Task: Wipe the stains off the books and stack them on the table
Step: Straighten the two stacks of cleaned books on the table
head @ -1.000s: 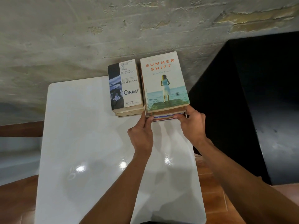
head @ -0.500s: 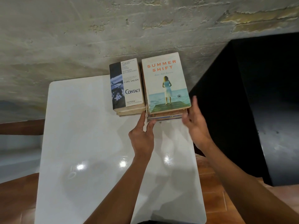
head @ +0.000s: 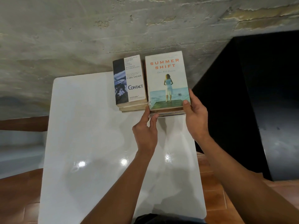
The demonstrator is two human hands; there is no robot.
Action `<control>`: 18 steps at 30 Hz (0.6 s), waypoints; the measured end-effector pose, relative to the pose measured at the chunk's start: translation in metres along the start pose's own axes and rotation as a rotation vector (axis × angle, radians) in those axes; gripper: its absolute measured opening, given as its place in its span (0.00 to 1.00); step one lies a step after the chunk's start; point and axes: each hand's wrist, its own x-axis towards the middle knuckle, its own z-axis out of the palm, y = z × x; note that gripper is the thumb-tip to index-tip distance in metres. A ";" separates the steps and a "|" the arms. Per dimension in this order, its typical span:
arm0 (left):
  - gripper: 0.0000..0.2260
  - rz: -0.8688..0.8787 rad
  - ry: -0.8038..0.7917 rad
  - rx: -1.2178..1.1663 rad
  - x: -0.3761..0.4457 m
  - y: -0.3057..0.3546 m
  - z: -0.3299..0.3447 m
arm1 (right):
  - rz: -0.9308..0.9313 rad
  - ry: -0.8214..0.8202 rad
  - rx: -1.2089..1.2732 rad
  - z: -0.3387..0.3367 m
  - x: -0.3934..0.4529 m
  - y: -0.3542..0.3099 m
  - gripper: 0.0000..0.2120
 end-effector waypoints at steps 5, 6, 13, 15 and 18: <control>0.19 0.041 0.001 0.025 0.002 -0.003 -0.002 | 0.048 0.038 0.041 0.002 0.001 0.001 0.21; 0.19 0.047 -0.008 0.026 0.003 -0.004 -0.002 | 0.057 0.043 0.046 0.002 0.001 0.000 0.21; 0.17 0.174 0.231 0.069 0.003 -0.005 -0.033 | 0.074 0.175 -0.083 -0.003 0.007 -0.020 0.20; 0.15 0.120 0.383 -0.026 0.024 0.004 -0.056 | -0.035 0.276 -0.157 0.006 0.014 -0.043 0.18; 0.12 -0.042 0.397 -0.063 0.075 0.007 -0.079 | -0.213 0.232 -0.149 0.035 0.029 -0.074 0.14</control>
